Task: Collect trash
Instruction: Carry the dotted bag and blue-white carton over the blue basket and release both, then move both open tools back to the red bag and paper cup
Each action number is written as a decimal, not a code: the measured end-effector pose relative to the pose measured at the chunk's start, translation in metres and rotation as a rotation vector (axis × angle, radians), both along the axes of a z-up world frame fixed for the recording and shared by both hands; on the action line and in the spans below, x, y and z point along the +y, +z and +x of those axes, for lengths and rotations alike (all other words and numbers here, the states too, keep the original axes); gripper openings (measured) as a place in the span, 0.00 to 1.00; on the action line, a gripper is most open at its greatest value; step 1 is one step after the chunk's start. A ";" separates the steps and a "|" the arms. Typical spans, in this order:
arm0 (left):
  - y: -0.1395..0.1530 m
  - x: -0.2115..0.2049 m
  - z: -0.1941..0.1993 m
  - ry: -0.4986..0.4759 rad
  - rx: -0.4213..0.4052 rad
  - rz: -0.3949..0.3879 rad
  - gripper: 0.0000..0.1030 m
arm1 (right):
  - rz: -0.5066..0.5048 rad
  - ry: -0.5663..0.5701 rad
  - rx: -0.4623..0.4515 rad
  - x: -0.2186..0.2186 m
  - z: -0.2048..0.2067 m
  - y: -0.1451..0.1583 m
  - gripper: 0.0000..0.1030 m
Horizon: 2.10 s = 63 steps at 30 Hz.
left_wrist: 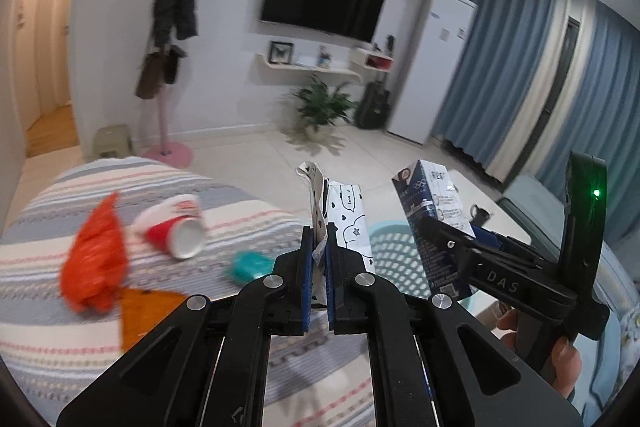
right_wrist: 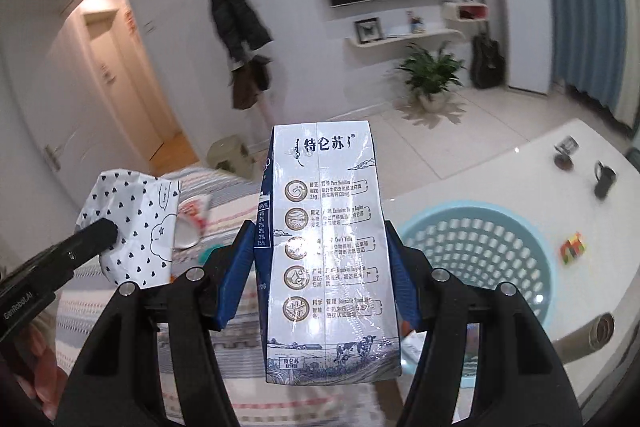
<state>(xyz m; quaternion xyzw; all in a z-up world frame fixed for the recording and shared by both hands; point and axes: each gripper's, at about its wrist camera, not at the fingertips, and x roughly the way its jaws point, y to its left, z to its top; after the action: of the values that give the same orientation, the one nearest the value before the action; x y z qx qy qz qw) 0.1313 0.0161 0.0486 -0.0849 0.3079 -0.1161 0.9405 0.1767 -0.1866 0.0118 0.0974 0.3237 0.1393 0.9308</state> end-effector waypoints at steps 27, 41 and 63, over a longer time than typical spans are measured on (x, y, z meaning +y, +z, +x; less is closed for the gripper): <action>-0.106 -0.136 0.086 -0.225 0.224 0.059 0.13 | 0.091 -0.238 0.274 -0.128 0.049 -0.131 0.58; -0.097 -0.126 0.071 -0.220 0.196 0.049 0.26 | 0.086 -0.219 0.262 -0.114 0.044 -0.120 0.58; -0.007 0.007 0.003 0.004 -0.010 -0.012 0.72 | -0.007 0.023 0.123 0.025 0.027 -0.037 0.58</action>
<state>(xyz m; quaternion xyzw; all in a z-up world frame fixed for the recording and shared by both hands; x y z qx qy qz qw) 0.1343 0.0230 0.0412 -0.0908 0.3025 -0.1167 0.9416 0.2036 -0.1619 -0.0250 0.0985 0.3817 0.1427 0.9079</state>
